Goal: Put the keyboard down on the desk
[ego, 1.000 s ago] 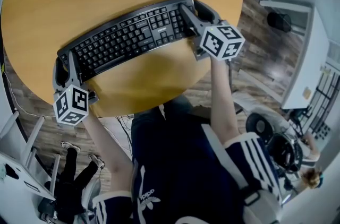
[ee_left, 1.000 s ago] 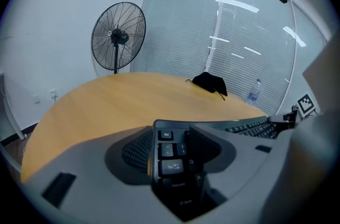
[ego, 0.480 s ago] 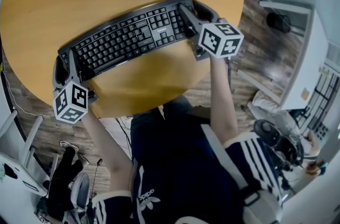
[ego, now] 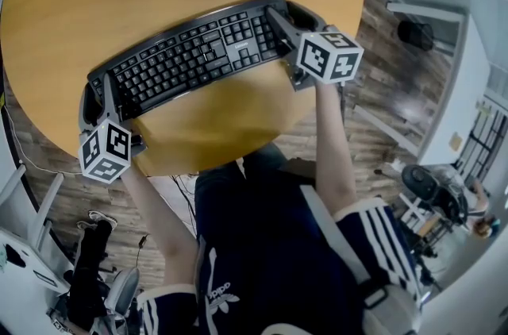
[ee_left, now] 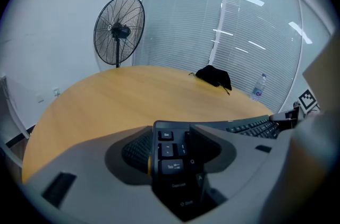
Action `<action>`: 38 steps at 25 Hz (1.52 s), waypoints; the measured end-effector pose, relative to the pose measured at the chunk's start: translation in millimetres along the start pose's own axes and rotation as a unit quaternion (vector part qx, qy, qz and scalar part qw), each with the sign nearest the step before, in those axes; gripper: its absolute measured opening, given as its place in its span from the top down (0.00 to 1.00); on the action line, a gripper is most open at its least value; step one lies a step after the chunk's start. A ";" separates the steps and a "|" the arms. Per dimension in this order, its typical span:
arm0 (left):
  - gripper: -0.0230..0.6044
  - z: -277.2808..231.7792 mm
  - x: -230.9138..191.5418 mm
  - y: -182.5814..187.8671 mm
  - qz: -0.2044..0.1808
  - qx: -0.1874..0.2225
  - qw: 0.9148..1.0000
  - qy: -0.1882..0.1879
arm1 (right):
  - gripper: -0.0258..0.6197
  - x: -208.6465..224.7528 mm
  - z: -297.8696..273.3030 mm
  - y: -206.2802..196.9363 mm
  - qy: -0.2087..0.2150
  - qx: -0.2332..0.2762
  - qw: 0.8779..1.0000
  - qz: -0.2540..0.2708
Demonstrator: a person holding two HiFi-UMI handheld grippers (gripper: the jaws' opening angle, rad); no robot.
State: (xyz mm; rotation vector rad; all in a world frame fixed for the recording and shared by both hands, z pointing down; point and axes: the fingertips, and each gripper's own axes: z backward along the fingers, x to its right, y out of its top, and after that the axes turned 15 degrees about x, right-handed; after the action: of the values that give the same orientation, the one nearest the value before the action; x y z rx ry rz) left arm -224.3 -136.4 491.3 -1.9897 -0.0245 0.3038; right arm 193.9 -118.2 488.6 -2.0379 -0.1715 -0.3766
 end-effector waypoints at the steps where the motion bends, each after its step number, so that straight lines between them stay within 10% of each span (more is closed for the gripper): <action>1: 0.62 -0.1 0.1 0.1 -0.001 -0.003 1.000 0.000 | 0.68 0.0 -0.2 0.0 0.001 0.000 1.000 0.000; 25: 0.62 -2.9 2.0 -5.2 0.012 -0.025 1.000 -0.007 | 0.68 2.7 -4.2 -1.2 0.000 -0.001 0.999 0.050; 34: 0.62 11.3 11.6 31.3 -0.018 0.015 1.000 -0.018 | 0.68 -2.3 13.1 47.2 -0.012 0.070 0.996 0.057; 38: 0.71 22.9 19.8 51.7 -0.019 0.047 0.998 -0.023 | 0.85 -25.0 20.7 58.8 0.014 0.085 0.993 0.087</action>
State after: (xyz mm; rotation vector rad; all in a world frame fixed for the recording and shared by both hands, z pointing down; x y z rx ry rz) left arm -216.4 -135.1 431.9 -1.8870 -0.0750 0.3205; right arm 190.7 -127.2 422.1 -1.8623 -0.0079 -0.2723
